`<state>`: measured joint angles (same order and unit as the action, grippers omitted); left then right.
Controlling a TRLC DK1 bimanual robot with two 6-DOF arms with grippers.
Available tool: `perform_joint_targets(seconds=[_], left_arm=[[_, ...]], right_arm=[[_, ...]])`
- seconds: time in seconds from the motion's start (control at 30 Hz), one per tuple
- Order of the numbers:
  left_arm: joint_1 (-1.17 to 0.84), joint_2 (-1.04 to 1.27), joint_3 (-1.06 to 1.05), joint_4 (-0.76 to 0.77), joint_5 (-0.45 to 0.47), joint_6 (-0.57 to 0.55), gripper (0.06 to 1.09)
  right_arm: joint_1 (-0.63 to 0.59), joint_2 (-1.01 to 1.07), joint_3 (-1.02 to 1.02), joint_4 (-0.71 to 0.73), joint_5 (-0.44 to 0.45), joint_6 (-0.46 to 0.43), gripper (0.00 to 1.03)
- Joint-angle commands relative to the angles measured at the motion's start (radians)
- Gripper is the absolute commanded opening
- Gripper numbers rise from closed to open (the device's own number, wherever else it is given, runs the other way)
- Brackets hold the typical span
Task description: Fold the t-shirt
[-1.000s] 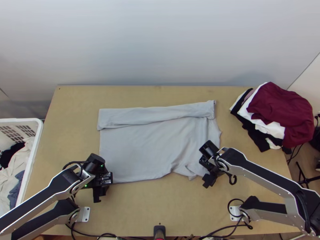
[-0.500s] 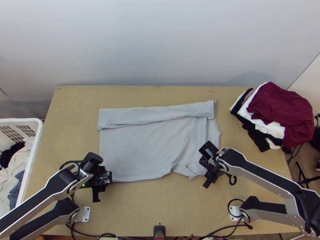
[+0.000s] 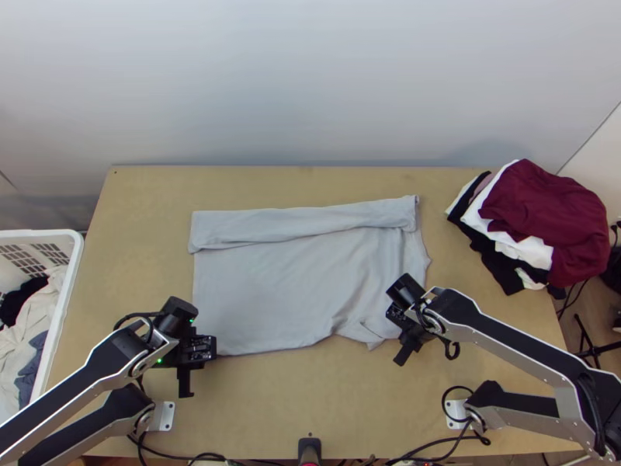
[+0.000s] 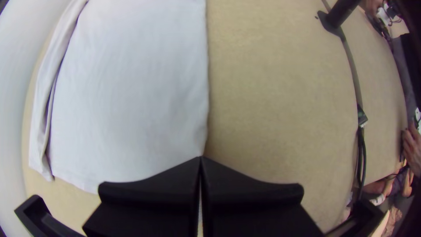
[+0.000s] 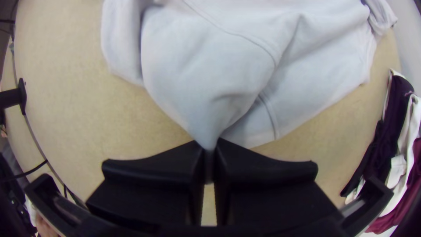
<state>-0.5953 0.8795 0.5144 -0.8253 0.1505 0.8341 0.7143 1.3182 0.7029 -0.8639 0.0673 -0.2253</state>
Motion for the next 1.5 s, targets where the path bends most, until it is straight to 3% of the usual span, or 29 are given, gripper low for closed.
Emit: perform_joint_targets(seconds=[0.0, 0.03, 0.17, 0.27, 0.4, 0.53, 0.63, 0.93, 1.2, 1.33, 1.47], left_arm=[[0.0, 0.004, -0.02, -0.006, 0.014, 0.0, 0.1], [0.005, 0.007, -0.017, -0.006, 0.014, -0.003, 0.12], [0.034, 0.006, -0.013, -0.005, 0.011, -0.003, 0.53], [0.049, 0.01, -0.016, 0.005, 0.011, 0.0, 0.59], [0.052, 0.012, -0.027, 0.018, 0.001, 0.003, 0.58], [0.065, 0.012, -0.042, 0.045, -0.003, 0.014, 0.44], [0.071, 0.016, -0.047, 0.054, -0.002, 0.03, 0.09], [0.08, 0.013, -0.014, 0.002, 0.038, 0.019, 0.1], [0.206, 0.087, 0.214, -0.199, 0.184, 0.023, 0.1], [0.223, 0.093, 0.276, -0.241, 0.195, 0.023, 0.1], [0.316, 0.099, 0.292, -0.252, 0.201, 0.068, 0.1]], right_arm=[[0.001, -0.002, -0.008, 0.002, -0.001, 0.001, 0.03], [0.001, -0.004, -0.008, 0.002, -0.001, 0.001, 0.03], [0.001, -0.002, -0.005, 0.002, -0.001, 0.0, 0.03], [0.002, 0.0, 0.0, 0.002, -0.001, 0.0, 0.03], [0.002, 0.001, 0.0, 0.002, 0.0, 0.0, 0.03], [0.002, 0.001, 0.001, 0.002, 0.0, 0.0, 0.03], [0.002, 0.001, 0.003, 0.002, 0.0, 0.0, 0.03], [-0.007, 0.001, 0.017, -0.001, -0.057, 0.007, 0.03], [-0.09, -0.045, 0.164, -0.11, -0.307, 0.024, 0.03], [-0.087, -0.051, 0.219, -0.164, -0.311, 0.023, 0.03], [-0.161, -0.059, 0.242, -0.185, -0.311, -0.008, 0.03]])
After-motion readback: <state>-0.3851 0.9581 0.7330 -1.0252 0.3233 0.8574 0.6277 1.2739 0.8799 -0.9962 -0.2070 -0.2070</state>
